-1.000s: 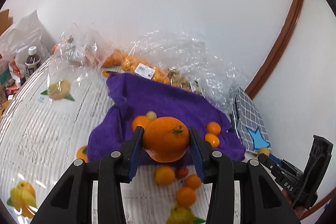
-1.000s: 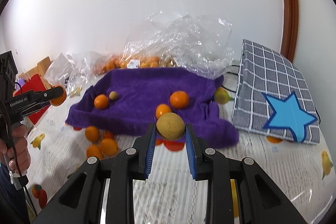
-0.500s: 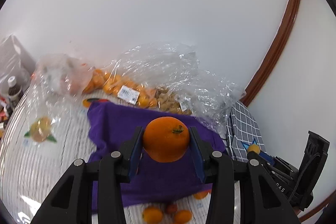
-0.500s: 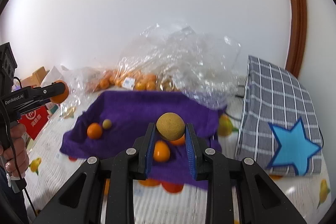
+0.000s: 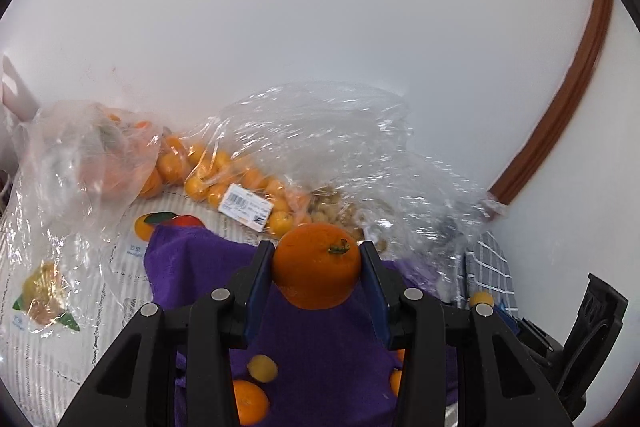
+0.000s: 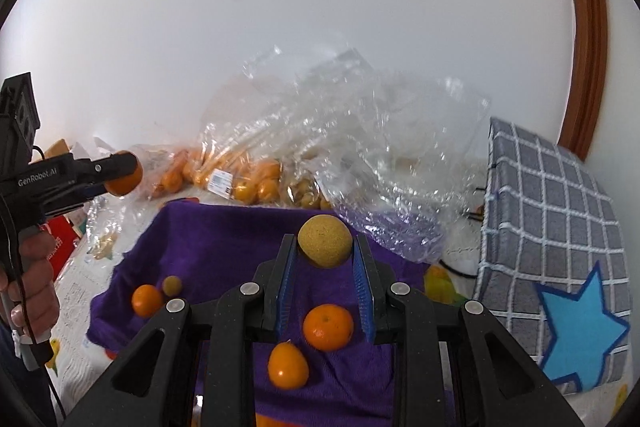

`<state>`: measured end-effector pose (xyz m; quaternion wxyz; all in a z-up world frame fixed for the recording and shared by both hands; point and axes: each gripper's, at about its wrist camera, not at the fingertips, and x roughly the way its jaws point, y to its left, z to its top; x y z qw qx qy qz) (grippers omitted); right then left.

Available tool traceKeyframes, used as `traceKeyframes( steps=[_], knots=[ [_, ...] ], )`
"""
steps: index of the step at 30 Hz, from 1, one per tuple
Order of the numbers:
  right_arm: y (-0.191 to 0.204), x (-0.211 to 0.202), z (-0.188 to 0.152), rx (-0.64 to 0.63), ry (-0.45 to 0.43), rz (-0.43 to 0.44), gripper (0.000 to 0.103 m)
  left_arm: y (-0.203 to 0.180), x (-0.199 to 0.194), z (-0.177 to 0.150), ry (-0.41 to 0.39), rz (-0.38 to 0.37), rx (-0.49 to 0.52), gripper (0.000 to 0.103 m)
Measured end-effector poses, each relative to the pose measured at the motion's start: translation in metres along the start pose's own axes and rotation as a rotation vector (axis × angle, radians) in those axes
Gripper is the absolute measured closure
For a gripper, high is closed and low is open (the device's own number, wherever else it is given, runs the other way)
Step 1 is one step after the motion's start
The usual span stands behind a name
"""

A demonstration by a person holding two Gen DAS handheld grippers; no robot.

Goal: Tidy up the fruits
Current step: 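Carry the orange and the tan fruit over the purple towel with both tools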

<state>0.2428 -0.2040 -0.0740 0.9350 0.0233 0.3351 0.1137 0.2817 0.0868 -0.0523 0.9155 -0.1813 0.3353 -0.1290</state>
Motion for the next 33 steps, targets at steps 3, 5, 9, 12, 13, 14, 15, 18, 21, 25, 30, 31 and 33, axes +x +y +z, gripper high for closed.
traceKeyframes(
  steps=[3,5,9,12,13,14,15,18,21,25,30,31,33],
  knots=[
    [-0.003,0.014,-0.006,0.009,0.015,0.001,0.075,0.009,0.01,-0.001,0.022,0.017,-0.008,0.062],
    [-0.004,0.02,-0.009,0.006,0.024,0.003,0.075,0.014,0.013,-0.003,0.019,0.024,-0.005,0.062],
    [-0.009,0.027,-0.016,0.004,0.038,-0.002,0.075,0.018,0.022,-0.006,0.05,0.03,-0.008,0.062],
    [-0.018,0.031,-0.019,0.02,0.048,-0.003,0.075,0.016,0.028,-0.007,0.06,0.056,0.012,0.062],
    [-0.021,0.033,-0.021,0.023,0.051,-0.008,0.075,0.016,0.029,-0.008,0.063,0.06,0.018,0.062],
    [-0.024,0.035,-0.022,0.031,0.057,-0.012,0.075,0.015,0.03,-0.008,0.068,0.06,0.023,0.062],
    [-0.026,0.036,-0.023,0.039,0.06,-0.013,0.075,0.014,0.031,-0.009,0.071,0.059,0.025,0.062],
    [-0.032,0.038,-0.025,0.054,0.065,-0.015,0.075,0.013,0.034,-0.01,0.084,0.056,0.033,0.062],
    [-0.034,0.039,-0.026,0.054,0.067,-0.02,0.075,0.011,0.037,-0.011,0.095,0.061,0.04,0.062],
    [-0.035,0.042,-0.029,0.054,0.075,-0.025,0.075,0.011,0.038,-0.012,0.102,0.063,0.041,0.062],
    [-0.04,0.04,-0.029,0.056,0.067,-0.039,0.075,0.015,0.037,-0.01,0.094,0.076,0.044,0.062],
    [-0.041,0.04,-0.029,0.056,0.064,-0.045,0.075,0.016,0.036,-0.01,0.092,0.085,0.045,0.062],
    [-0.043,0.038,-0.029,0.061,0.057,-0.055,0.075,0.018,0.037,-0.01,0.091,0.104,0.048,0.062]
  ],
)
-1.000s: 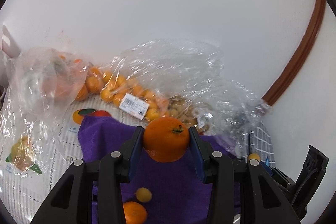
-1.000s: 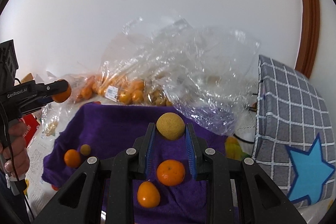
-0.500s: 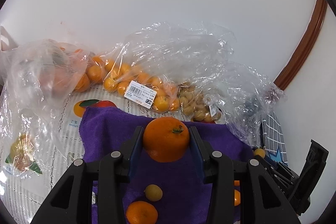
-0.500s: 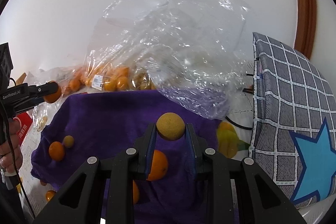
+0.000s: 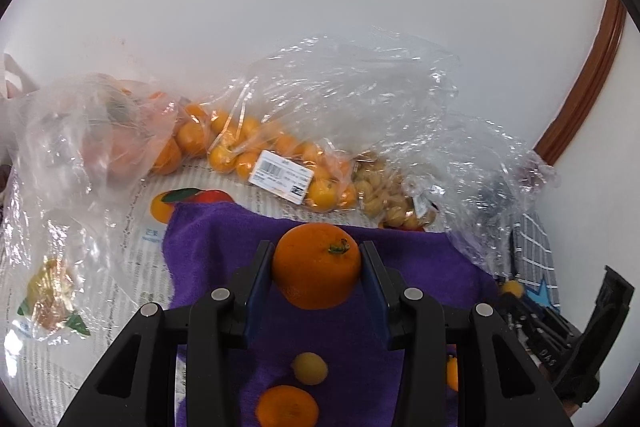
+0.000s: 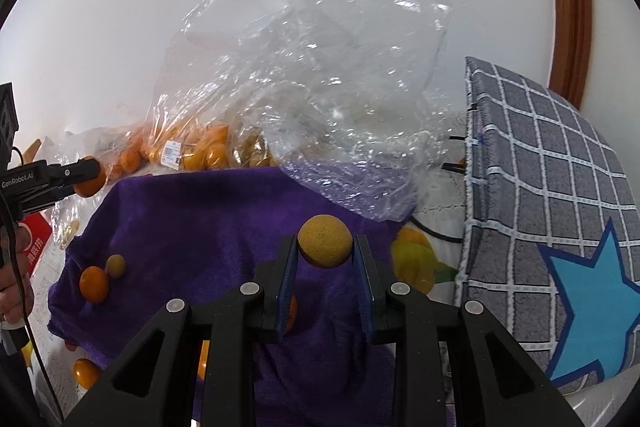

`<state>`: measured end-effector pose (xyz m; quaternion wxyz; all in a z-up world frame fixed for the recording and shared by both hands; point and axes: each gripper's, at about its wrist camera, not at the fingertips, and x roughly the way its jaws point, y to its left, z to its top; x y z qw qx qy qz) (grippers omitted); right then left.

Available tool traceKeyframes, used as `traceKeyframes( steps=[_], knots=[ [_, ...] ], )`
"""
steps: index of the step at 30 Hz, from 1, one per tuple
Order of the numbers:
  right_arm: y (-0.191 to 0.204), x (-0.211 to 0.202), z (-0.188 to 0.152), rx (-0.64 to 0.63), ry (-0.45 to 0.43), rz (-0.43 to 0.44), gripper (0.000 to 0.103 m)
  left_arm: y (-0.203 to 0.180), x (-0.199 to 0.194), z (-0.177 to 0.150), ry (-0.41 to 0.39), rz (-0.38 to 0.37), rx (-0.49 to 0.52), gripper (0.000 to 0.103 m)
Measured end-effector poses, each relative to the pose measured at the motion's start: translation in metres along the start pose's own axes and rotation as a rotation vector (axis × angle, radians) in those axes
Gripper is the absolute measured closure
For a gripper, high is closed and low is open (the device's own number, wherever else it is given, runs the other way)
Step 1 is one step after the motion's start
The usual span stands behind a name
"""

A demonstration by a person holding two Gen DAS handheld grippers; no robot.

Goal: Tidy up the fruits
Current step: 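Carry the orange and the tan fruit over the purple towel with both tools, then lower both held fruits onto the purple towel and open both tools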

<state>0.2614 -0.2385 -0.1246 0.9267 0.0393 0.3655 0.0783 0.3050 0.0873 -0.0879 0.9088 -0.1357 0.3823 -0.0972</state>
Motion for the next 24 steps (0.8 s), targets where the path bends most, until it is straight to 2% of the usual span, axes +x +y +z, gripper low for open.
traceKeyframes(
  steps=[9,24],
  knots=[
    [-0.003,0.009,-0.005,0.014,0.034,0.008,0.075,-0.002,0.013,-0.006,0.053,-0.007,0.008,0.062],
    [-0.002,0.023,-0.011,0.039,0.081,0.007,0.075,-0.011,0.035,-0.015,0.143,0.051,0.055,0.062]
  ],
)
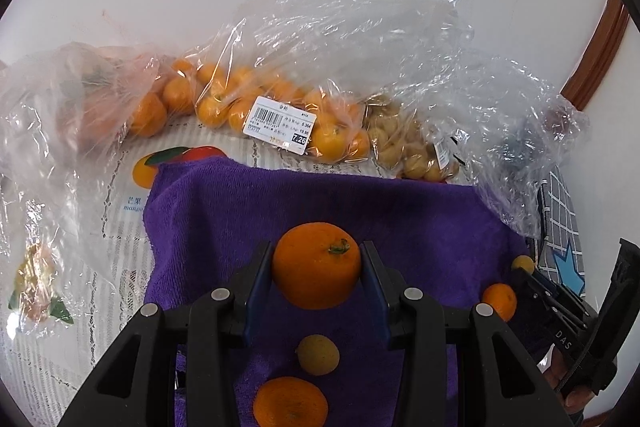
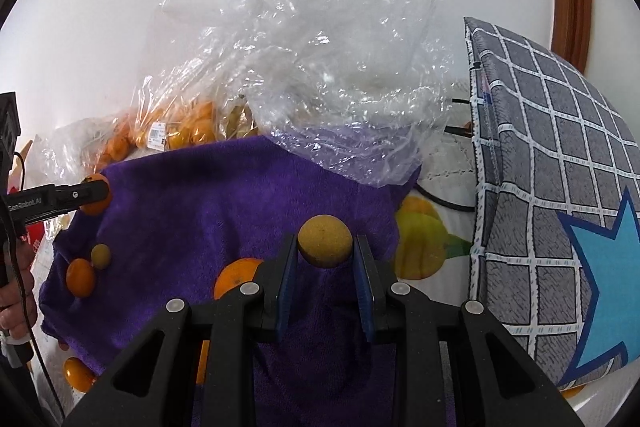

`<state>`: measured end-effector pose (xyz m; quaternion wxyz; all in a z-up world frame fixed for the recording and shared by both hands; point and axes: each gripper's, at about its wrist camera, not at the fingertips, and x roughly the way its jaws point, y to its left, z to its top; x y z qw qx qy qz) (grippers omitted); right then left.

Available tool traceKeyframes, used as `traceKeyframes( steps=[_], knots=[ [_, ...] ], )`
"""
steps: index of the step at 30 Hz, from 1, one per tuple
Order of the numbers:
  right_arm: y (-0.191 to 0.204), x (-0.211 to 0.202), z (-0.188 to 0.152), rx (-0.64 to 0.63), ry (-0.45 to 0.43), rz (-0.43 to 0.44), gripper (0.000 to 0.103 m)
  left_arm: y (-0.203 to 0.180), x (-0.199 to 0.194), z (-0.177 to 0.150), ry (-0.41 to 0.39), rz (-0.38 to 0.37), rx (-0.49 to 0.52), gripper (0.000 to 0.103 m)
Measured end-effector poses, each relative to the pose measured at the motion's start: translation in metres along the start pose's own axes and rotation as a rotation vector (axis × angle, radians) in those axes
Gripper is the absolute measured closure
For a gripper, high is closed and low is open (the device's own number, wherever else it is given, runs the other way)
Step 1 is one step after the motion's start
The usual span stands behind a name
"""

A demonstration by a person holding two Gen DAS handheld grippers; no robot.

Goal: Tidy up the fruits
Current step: 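Lower both held fruits onto the purple towel and open both tools, then withdraw both open tools from the towel toward the loose oranges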

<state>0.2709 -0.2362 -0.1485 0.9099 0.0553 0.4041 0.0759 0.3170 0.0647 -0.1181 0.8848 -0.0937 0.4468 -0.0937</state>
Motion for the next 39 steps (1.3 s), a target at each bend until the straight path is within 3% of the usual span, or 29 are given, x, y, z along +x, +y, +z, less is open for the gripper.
traceKeyframes(
  steps=[10,16,24,31,39],
  knots=[
    [0.005,0.005,-0.002,-0.022,0.006,-0.017,0.075,-0.003,0.016,-0.006,0.073,0.019,0.021,0.062],
    [0.002,0.002,-0.001,-0.005,0.007,0.006,0.068,-0.007,0.028,-0.012,0.107,0.043,0.047,0.062],
    [0.011,-0.01,0.0,-0.025,-0.015,0.008,0.042,-0.011,0.031,-0.012,0.108,0.061,0.053,0.059],
    [0.015,-0.025,0.002,-0.029,-0.052,-0.001,0.039,-0.013,0.015,-0.007,0.056,0.033,0.05,0.048],
    [0.028,-0.064,0.005,-0.041,-0.153,-0.06,0.039,-0.03,-0.016,-0.004,-0.018,0.015,0.092,0.038]
  ],
)
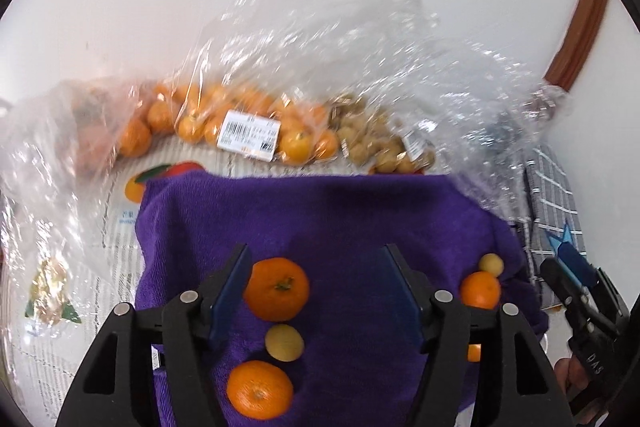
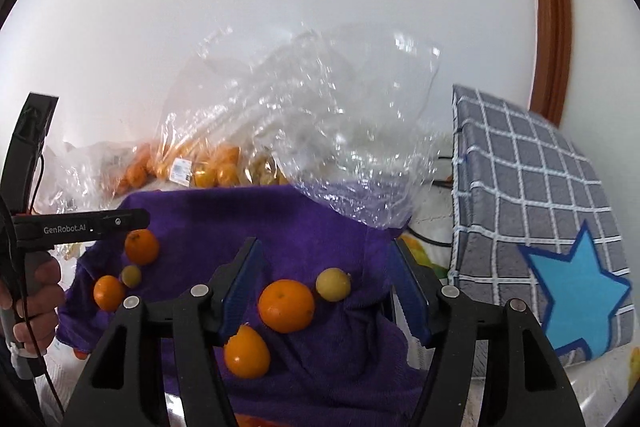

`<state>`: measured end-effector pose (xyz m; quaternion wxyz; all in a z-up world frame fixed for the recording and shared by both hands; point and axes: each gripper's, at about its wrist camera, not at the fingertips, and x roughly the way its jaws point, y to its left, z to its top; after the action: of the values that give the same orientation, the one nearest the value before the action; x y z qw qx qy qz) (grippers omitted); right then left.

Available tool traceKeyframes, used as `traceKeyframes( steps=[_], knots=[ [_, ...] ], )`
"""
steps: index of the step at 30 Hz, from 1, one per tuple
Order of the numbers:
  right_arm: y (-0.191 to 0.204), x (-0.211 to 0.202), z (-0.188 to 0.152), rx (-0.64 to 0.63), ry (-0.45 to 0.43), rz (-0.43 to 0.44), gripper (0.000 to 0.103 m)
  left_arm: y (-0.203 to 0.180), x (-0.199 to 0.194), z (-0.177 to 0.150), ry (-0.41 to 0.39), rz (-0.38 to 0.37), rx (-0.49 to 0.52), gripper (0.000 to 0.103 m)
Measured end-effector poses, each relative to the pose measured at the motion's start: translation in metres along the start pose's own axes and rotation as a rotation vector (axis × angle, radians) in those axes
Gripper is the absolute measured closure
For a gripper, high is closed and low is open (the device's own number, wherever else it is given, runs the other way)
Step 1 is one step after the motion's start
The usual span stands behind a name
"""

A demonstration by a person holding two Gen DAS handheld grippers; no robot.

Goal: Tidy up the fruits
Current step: 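Withdraw both open tools from the towel toward the loose oranges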

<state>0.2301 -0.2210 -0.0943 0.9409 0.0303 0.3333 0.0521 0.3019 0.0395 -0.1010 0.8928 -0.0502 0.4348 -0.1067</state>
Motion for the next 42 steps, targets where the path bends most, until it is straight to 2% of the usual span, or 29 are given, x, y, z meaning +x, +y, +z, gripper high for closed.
traceKeyframes(
  steps=[6,11,14,17,23,29,34,38,42],
  knots=[
    [0.008,-0.029,-0.012,-0.001,0.028,-0.07,0.039,-0.017,-0.033,-0.001,-0.067,-0.011,0.032,0.038],
    [0.003,-0.073,-0.025,0.02,-0.009,-0.14,0.039,-0.036,-0.071,-0.002,-0.148,-0.018,0.064,0.038],
    [-0.003,-0.098,-0.033,0.019,-0.011,-0.16,0.039,-0.041,-0.096,-0.014,-0.192,-0.053,0.036,0.038],
    [-0.006,-0.12,-0.039,0.003,-0.031,-0.179,0.039,-0.041,-0.11,-0.034,-0.184,-0.085,0.018,0.038],
    [-0.011,-0.146,-0.06,0.012,-0.032,-0.098,0.039,-0.031,-0.135,-0.084,-0.17,-0.052,0.014,0.038],
    [-0.006,-0.152,-0.084,0.026,0.032,0.008,0.039,-0.019,-0.146,-0.132,-0.122,-0.033,-0.017,0.038],
    [0.003,-0.166,-0.096,0.013,0.028,0.052,0.039,-0.015,-0.158,-0.162,-0.121,-0.016,-0.011,0.038],
    [0.01,-0.167,-0.101,-0.001,0.044,0.061,0.039,-0.003,-0.157,-0.184,-0.067,-0.07,-0.063,0.038],
    [0.016,-0.162,-0.106,0.004,0.07,0.091,0.043,0.007,-0.154,-0.201,-0.045,-0.05,-0.095,0.038]
  ],
)
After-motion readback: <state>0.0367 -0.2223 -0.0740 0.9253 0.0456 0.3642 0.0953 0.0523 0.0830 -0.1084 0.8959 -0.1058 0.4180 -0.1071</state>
